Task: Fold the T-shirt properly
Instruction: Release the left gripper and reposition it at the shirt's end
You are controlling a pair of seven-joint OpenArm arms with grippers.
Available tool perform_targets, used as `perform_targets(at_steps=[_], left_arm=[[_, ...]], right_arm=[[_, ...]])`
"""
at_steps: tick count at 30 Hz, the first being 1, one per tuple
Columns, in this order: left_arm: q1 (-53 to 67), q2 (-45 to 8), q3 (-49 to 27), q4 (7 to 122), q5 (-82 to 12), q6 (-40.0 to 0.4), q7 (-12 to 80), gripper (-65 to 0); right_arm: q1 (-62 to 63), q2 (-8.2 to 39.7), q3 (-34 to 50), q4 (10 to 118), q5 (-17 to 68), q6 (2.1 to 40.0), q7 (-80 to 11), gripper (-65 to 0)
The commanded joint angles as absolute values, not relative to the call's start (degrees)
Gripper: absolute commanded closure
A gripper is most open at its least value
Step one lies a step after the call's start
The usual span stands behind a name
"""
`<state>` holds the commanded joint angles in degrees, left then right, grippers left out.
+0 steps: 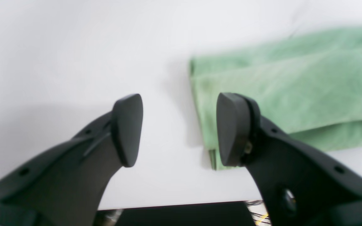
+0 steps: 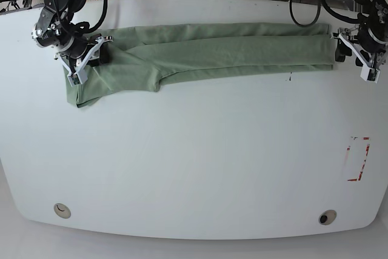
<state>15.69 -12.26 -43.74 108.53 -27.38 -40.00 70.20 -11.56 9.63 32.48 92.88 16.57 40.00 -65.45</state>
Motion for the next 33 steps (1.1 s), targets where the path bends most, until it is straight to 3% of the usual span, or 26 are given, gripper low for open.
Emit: perform_targets(at_steps=[5, 14, 33], left_arm=[[16.0, -11.0, -43.7, 107.3, -28.3, -40.0, 70.2, -34.3], [16.0, -12.6, -43.7, 94.9, -39.2, -40.0, 70.1, -34.0], [16.0, -12.7, -40.5, 88.5, -37.2, -40.0, 66.1, -34.0]], right_arm=[[-11.6, 9.6, 32.5, 92.9, 16.6, 40.0, -65.5, -18.1], [-11.6, 9.6, 32.6, 92.9, 16.6, 40.0, -65.5, -18.1], [-11.6, 9.6, 32.6, 92.9, 16.6, 40.0, -65.5, -18.1]])
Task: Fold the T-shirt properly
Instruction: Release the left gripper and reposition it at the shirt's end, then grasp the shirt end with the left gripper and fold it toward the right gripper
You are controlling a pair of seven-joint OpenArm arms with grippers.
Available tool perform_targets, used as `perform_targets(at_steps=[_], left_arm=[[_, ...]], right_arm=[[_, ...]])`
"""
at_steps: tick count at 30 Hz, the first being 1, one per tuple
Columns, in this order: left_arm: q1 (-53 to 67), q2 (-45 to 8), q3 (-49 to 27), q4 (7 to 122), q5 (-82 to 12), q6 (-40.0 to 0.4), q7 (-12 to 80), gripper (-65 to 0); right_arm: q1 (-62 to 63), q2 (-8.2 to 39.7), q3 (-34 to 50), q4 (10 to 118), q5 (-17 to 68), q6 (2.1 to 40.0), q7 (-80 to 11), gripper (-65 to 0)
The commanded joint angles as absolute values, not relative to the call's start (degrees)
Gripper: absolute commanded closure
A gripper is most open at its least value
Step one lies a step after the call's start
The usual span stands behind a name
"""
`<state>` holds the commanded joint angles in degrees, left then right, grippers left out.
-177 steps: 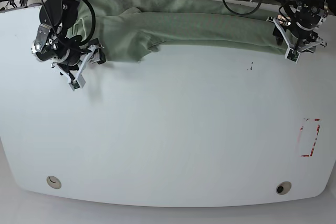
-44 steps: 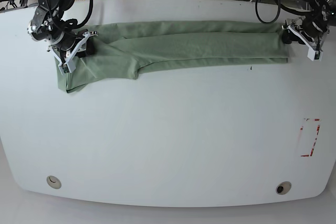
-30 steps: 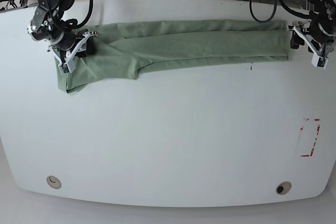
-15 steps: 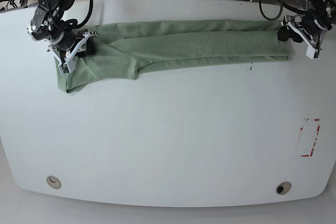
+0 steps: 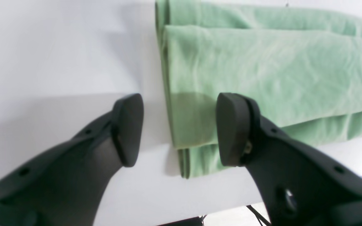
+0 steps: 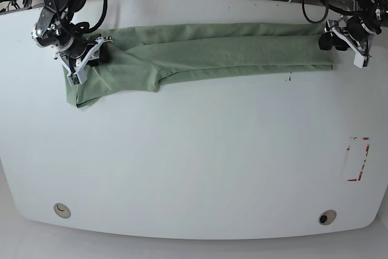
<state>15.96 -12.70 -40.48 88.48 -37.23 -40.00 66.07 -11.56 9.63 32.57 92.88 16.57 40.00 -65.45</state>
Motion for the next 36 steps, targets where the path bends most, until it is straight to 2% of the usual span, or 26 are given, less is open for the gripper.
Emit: perform_targets(at_steps=[7, 9, 12, 13, 17, 22, 26, 30, 34, 36], left_arm=[[16.0, -12.3, -37.1, 88.3, -37.1, -40.0, 66.2, -32.1], [15.9, -12.3, -36.3, 88.5, -37.1, -40.0, 66.2, -24.0], [16.0, -12.3, -36.0, 88.6, -37.2, -40.0, 66.0, -8.3], [16.0, -12.4, -36.0, 88.8, -37.1, -40.0, 66.0, -5.3], [16.0, -12.7, -35.9, 92.2, -36.0, -40.0, 65.8, -4.9], [16.6, -12.3, -35.6, 105.7, -30.1, -40.0, 66.2, -4.9], [19.0, -13.0, -27.5, 114.7, -30.6, -40.0, 66.2, -4.9], [18.9, -15.2, -19.3, 115.0, -31.4, -40.0, 66.2, -4.9], [17.5, -15.2, -8.4, 114.9, -31.5, -40.0, 66.1, -5.0], [16.8, -15.0, -5.4, 114.9, -31.4, -40.0, 66.1, -5.0]], right_arm=[[-11.6, 9.6, 32.6, 93.1, 16.6, 40.0, -65.5, -18.1], [-11.6, 9.6, 32.6, 93.1, 16.6, 40.0, -65.5, -18.1], [-11.6, 9.6, 32.7, 92.9, 16.6, 40.0, -65.4, -18.1], [-11.6, 9.6, 32.7, 92.9, 16.6, 40.0, -65.4, -18.1], [-11.6, 9.6, 32.7, 92.9, 16.6, 40.0, -65.4, -18.1], [-11.6, 8.3, 32.7, 93.1, 16.6, 40.0, -65.4, -18.1], [-11.6, 8.1, 32.7, 92.9, 16.6, 40.0, -65.4, -18.1], [-11.6, 7.6, 32.6, 93.1, 16.6, 40.0, -65.4, -18.1], [-11.6, 7.1, 32.6, 93.1, 16.5, 40.0, -65.4, -18.1], [-11.6, 7.1, 32.7, 93.1, 16.5, 40.0, -65.4, -18.1]])
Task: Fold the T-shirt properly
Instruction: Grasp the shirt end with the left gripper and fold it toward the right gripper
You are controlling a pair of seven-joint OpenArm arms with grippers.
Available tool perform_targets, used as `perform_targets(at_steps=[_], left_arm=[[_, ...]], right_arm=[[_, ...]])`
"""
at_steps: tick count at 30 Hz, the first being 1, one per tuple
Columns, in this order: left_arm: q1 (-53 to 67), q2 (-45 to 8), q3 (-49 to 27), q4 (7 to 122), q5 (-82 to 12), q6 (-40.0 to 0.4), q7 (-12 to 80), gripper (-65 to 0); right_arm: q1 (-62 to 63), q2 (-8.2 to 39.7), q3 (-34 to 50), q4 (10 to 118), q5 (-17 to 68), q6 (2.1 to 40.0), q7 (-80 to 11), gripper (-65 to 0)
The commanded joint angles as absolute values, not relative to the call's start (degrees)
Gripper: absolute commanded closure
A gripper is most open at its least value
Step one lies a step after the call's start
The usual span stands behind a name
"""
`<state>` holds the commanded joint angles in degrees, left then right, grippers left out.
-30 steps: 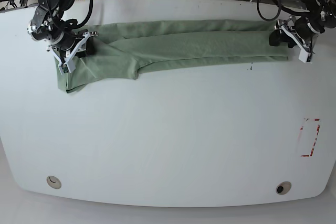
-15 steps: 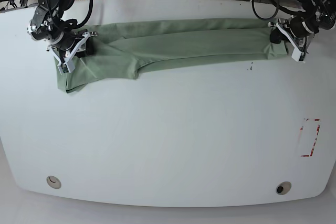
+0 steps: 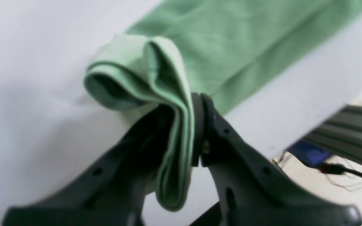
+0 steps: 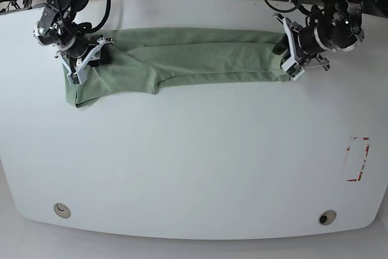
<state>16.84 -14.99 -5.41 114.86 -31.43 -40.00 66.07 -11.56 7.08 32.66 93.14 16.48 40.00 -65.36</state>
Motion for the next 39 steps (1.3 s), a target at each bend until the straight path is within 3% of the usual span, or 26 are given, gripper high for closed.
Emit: perform_targets(at_steps=[3, 12, 19, 27, 30, 36, 39], left_arm=[[13.9, -11.3, -1.8, 114.8, -30.9, -40.0, 66.0, -5.0], [9.1, -2.8, -1.5, 111.3, -29.1, -40.0, 66.2, -5.4], [5.2, -1.7, 1.9, 104.1, -29.1, -40.0, 66.2, -5.4], [3.0, -1.4, 6.2, 103.6, -29.0, -40.0, 66.2, -6.4], [2.8, -1.4, 6.9, 103.6, -29.0, -40.0, 66.2, -14.0], [0.5, 0.1, 8.7, 103.6, -29.9, -40.0, 68.0, -37.8], [-1.0, 1.2, 11.9, 103.6, -32.6, -40.0, 71.1, -38.6]], right_arm=[[-11.6, 7.1, 32.7, 93.1, 16.5, 40.0, -65.4, -18.1], [-12.3, 7.0, 32.7, 93.6, 16.5, 40.0, -65.3, -17.9], [-12.3, 6.9, 32.9, 93.9, 16.5, 40.0, -65.3, -17.9], [-12.2, 6.9, 33.0, 93.9, 16.5, 40.0, -65.3, -17.9], [-12.4, 6.8, 33.0, 94.0, 16.5, 40.0, -65.2, -17.9], [-12.2, 6.8, 33.0, 94.0, 16.5, 40.0, -65.2, -17.9], [-12.2, 6.8, 33.0, 94.0, 16.5, 40.0, -65.2, -17.9]])
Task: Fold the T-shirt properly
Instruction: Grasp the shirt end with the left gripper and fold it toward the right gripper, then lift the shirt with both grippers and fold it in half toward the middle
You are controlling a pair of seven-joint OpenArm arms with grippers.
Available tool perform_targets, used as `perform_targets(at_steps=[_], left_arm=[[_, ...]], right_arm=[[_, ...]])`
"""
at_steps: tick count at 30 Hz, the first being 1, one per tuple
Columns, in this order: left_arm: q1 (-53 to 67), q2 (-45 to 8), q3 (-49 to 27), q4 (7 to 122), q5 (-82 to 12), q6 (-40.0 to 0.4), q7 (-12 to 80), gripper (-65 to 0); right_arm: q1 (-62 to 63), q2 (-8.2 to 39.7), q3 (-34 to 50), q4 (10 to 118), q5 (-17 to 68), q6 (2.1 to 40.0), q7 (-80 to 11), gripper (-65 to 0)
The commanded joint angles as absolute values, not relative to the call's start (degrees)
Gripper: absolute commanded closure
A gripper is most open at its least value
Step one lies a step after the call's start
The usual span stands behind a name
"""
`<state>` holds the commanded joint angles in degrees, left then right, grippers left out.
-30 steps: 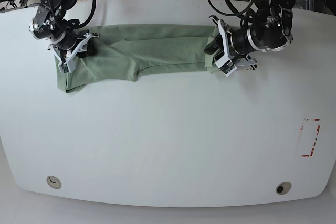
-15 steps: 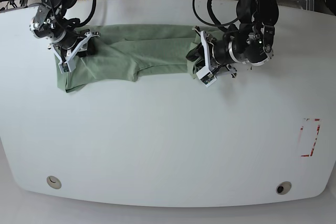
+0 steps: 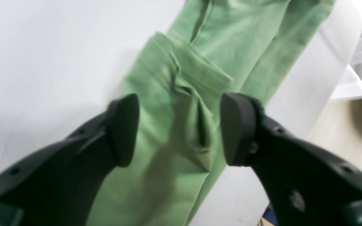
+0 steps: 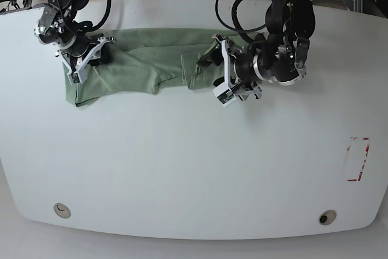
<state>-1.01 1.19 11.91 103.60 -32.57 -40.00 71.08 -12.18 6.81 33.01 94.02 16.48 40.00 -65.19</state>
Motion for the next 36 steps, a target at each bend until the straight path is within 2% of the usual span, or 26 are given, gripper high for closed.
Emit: perform_targets(at_steps=[4, 6, 11, 14, 15, 17, 18, 19, 21, 23, 25, 27, 31, 36], left_arm=[[-3.3, 1.8, 16.9, 104.0, -37.1, -40.0, 73.5, -38.6], [-3.8, 1.8, 17.0, 104.9, -38.3, -40.0, 73.9, -38.5], [-3.6, -2.2, 10.8, 105.7, -34.6, -40.0, 73.5, -38.5], [-2.3, -6.4, 7.6, 105.5, -32.2, -40.0, 73.1, -38.2], [-1.3, -7.6, 6.2, 105.7, -31.4, -40.0, 72.0, -36.8], [1.5, -9.5, 3.4, 105.8, -30.7, -40.0, 70.0, -29.2], [2.6, -10.7, 1.7, 105.4, -30.6, -40.0, 69.1, -23.7], [3.5, -11.5, 0.0, 105.3, -30.6, -40.0, 68.4, -17.6], [5.0, -12.2, -1.8, 105.2, -30.5, -40.0, 67.0, -11.0], [8.5, -12.3, -3.2, 105.2, -30.5, -40.0, 65.2, -8.2], [10.3, -12.3, -4.0, 105.0, -29.5, -40.0, 63.3, -8.1], [11.3, -11.8, -4.0, 103.9, -27.1, -40.0, 61.9, -8.1], [11.3, -9.3, -4.4, 100.4, -22.6, -40.0, 61.0, -8.1], [11.3, -7.6, -4.4, 99.3, -20.5, -40.0, 61.0, -8.1]], right_arm=[[-12.1, 6.8, 32.8, 94.0, 16.5, 40.0, -64.0, -17.9], [-11.6, 6.2, 32.8, 94.0, 16.5, 40.0, -63.3, -17.9], [-11.0, 5.5, 33.0, 95.5, 16.5, 40.0, -63.5, -17.9], [-10.9, 5.1, 33.0, 99.3, 16.6, 40.0, -63.5, -18.4], [-10.8, 4.6, 32.9, 100.9, 16.6, 40.0, -63.7, -18.5], [-10.2, 3.6, 33.0, 103.8, 16.6, 40.0, -64.0, -18.9], [-10.1, 3.5, 33.0, 105.0, 16.6, 40.0, -64.8, -20.3], [-8.9, 3.3, 33.0, 106.4, 16.6, 40.0, -66.2, -24.6], [-7.5, 3.3, 33.0, 108.3, 16.6, 40.0, -68.7, -33.5], [-6.6, 3.2, 33.5, 111.2, 16.7, 40.0, -71.7, -45.7], [-4.9, 2.9, 36.3, 112.9, 17.5, 40.0, -73.0, -51.5], [-2.9, 2.8, 40.7, 112.7, 20.4, 40.0, -75.2, -52.2], [1.5, 6.2, 50.2, 110.2, 27.6, 40.0, -80.0, -52.3], [2.3, 14.7, 56.7, 96.5, 40.8, 40.0, -80.0, -52.3]])
